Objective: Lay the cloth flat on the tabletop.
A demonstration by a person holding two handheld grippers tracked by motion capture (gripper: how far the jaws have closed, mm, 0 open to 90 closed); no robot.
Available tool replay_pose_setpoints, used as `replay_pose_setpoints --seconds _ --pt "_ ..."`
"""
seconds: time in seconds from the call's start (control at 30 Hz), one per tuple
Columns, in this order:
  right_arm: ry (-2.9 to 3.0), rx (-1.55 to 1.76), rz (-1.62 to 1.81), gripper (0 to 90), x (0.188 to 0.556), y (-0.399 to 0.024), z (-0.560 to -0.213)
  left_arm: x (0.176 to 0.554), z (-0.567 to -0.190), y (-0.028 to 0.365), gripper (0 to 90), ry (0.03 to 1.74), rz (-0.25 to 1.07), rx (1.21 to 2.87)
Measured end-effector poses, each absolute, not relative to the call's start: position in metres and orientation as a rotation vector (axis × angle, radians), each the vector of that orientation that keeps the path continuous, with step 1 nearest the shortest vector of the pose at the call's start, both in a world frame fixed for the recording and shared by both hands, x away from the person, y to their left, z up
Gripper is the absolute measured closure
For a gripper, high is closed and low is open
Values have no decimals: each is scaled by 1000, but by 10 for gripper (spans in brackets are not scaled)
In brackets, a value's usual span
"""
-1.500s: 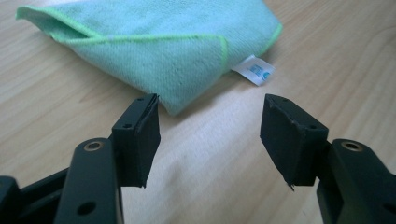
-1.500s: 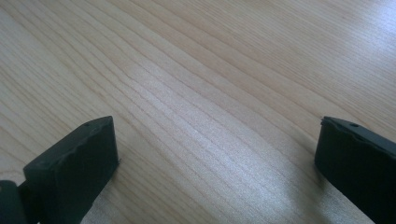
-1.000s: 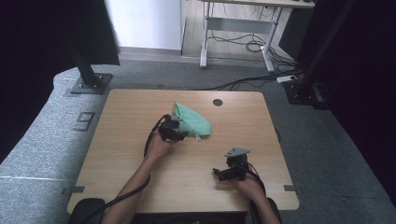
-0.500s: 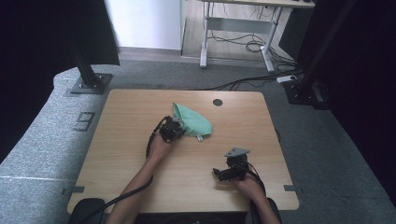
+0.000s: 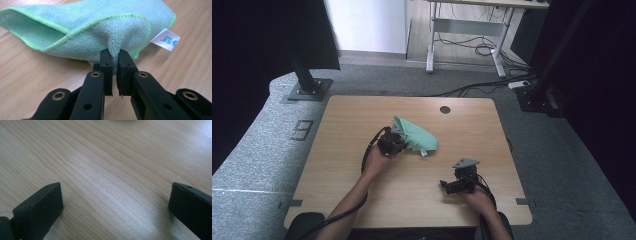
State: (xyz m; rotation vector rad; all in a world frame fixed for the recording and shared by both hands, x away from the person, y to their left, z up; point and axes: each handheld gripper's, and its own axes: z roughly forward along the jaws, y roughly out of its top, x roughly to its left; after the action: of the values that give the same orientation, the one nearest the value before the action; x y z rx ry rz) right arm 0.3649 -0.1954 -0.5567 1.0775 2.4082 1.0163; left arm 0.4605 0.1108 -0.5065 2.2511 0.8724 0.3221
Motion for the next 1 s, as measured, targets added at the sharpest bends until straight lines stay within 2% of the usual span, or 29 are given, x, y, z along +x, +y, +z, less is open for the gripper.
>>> replay_pose_setpoints --seconds 0.53,0.67,0.7,0.87,1.0 --pt "2456 1050 997 1 364 -195 -554 402 -488 140 837 819 244 2224" --pt "2470 1043 993 29 363 -194 -553 394 -491 144 837 825 243 2224" --pt "2475 1046 1002 94 363 -194 -550 391 -495 147 837 829 246 2234" --pt "2505 1069 1074 175 363 -191 -546 391 -508 150 836 850 228 2229" --pt "2514 978 1126 284 362 -180 -534 390 -520 151 833 855 216 2234"
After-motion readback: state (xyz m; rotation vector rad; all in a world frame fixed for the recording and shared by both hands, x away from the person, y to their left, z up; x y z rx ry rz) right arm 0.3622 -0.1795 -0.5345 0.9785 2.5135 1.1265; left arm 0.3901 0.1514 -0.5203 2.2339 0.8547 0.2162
